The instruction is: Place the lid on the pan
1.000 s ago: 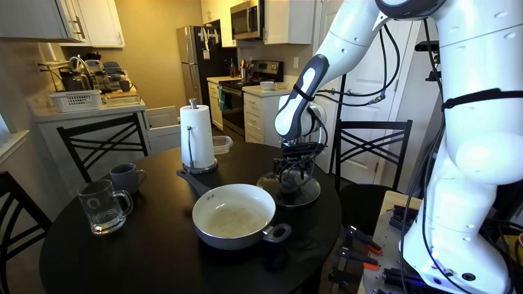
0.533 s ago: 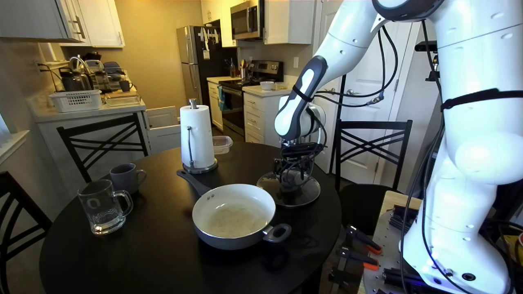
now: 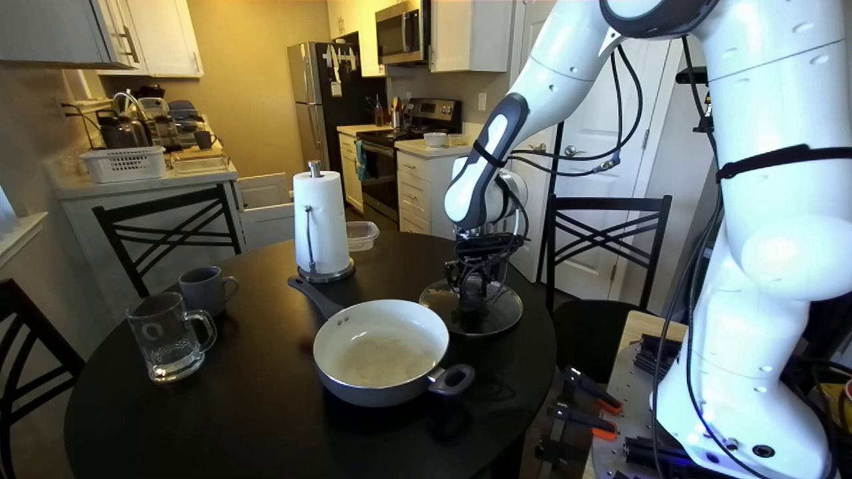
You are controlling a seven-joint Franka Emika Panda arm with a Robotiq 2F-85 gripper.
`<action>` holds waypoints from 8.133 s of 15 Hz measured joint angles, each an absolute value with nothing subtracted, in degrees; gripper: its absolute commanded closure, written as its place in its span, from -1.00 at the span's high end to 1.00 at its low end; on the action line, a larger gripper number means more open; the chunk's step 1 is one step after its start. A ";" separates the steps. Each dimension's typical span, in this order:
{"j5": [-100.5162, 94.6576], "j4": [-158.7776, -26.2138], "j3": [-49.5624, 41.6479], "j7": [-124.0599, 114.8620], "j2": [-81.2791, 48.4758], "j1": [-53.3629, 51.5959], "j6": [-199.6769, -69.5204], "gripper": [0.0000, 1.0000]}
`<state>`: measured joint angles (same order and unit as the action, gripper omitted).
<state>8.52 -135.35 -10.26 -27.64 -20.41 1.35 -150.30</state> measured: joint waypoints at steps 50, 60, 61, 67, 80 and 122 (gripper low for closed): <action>-16.20 -129.08 -7.33 -37.13 -6.52 -6.20 -137.99 -0.35; -15.78 -129.17 2.27 -37.12 -5.92 -7.73 -133.59 -0.35; -15.51 -129.19 2.85 -37.12 -6.02 -7.94 -133.59 -0.35; -9.24 -128.98 5.34 -35.95 -8.69 -8.75 -134.11 -0.35; -4.70 -127.25 6.99 -35.84 -14.74 -11.92 -139.27 -0.35; -7.95 -123.80 0.28 -36.26 -18.98 -15.12 -144.11 1.00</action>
